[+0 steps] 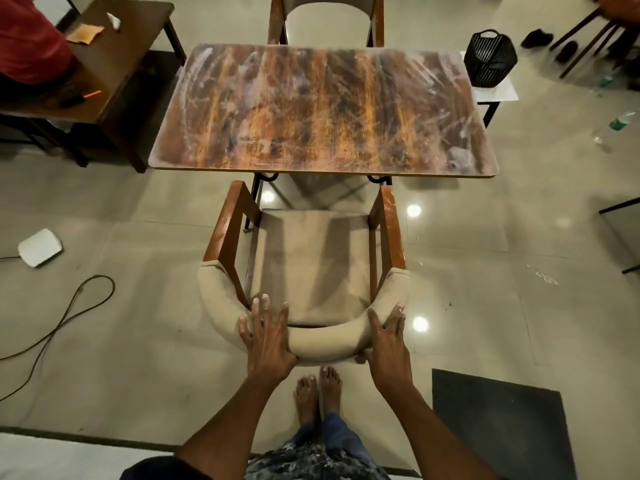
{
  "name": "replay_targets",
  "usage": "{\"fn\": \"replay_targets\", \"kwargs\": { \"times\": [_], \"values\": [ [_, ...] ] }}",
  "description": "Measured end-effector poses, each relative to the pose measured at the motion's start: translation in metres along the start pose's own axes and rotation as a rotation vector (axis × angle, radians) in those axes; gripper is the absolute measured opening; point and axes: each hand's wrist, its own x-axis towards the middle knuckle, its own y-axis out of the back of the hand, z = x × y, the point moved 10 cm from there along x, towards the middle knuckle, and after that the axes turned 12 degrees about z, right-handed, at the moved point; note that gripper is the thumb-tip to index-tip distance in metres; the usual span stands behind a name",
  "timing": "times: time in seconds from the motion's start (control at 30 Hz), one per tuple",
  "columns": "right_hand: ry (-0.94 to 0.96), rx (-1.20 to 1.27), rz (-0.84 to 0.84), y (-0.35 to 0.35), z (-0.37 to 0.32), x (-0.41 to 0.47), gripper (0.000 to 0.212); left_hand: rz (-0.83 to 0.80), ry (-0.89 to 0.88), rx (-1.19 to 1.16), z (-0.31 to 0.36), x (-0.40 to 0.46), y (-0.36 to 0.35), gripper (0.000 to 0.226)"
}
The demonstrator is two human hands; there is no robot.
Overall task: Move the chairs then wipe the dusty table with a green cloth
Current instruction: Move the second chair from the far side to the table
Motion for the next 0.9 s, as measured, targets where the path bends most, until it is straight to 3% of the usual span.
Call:
{"fn": "replay_targets", "kwargs": {
  "times": [0.67, 0.9],
  "values": [
    [0.010, -0.013, -0.038, 0.026, -0.012, 0.048, 0.085, -0.019, 0.015, -0.004, 0.015, 0.048, 0.002, 0.114],
    [0.026, -0.014, -0.086, 0.029, -0.019, 0.044, 0.092, -0.052, -0.002, -0.003, 0.015, 0.046, 0.004, 0.115]
  ]
}}
